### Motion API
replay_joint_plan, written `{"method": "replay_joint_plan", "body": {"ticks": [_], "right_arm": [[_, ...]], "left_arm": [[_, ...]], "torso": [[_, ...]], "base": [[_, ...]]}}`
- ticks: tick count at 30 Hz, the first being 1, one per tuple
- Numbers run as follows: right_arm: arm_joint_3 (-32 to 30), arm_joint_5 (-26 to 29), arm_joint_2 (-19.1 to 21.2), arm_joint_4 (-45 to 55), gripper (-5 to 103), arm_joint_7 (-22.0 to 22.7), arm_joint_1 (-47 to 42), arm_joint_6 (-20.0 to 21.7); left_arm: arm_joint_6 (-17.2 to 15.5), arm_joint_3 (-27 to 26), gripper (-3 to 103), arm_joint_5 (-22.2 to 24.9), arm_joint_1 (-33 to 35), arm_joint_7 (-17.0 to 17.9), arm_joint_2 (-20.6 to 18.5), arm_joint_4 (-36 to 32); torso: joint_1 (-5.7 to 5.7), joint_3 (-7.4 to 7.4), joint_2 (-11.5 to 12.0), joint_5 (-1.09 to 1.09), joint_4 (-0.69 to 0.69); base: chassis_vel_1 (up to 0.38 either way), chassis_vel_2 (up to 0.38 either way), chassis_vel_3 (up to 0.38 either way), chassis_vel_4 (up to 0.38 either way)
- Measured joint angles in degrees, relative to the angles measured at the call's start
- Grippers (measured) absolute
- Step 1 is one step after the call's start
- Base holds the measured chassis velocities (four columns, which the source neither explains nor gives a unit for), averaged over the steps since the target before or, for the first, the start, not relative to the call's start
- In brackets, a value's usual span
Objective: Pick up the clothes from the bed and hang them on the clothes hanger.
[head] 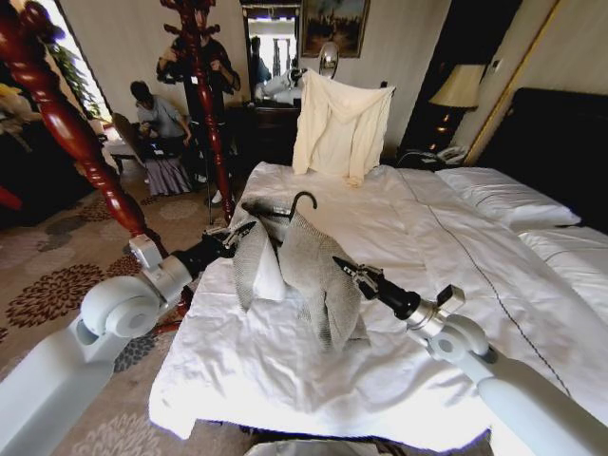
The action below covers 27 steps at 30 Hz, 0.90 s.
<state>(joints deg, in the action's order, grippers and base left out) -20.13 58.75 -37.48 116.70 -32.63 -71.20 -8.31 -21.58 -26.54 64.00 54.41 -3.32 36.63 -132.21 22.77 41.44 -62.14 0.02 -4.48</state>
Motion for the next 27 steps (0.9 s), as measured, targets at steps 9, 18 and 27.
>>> {"method": "replay_joint_plan", "body": {"ticks": [9, 18, 27], "right_arm": [[1.54, -4.6, -0.52, -2.02, 3, 0.69, 1.03, 0.36], [2.48, -1.08, -0.63, -1.4, 3, -1.76, 2.06, 0.46], [1.01, 8.79, -0.4, 0.98, 3, -5.17, 2.18, 0.11]], "left_arm": [[-0.15, 1.12, 3, 0.97, -0.32, -1.03, -1.79, -3.25], [-0.22, 8.58, 3, -9.05, 1.49, -6.53, -2.85, -3.49], [0.34, 14.0, 3, -14.37, 1.51, -8.45, -3.14, -1.29]], "torso": [[0.0, 0.0, 0.0, -0.01, 0.0], [0.0, 0.0, 0.0, -0.01, 0.0], [0.0, 0.0, 0.0, -0.01, 0.0]], "base": [[0.0, 0.0, 0.0, 0.0], [0.0, 0.0, 0.0, 0.0], [0.0, 0.0, 0.0, 0.0]]}}
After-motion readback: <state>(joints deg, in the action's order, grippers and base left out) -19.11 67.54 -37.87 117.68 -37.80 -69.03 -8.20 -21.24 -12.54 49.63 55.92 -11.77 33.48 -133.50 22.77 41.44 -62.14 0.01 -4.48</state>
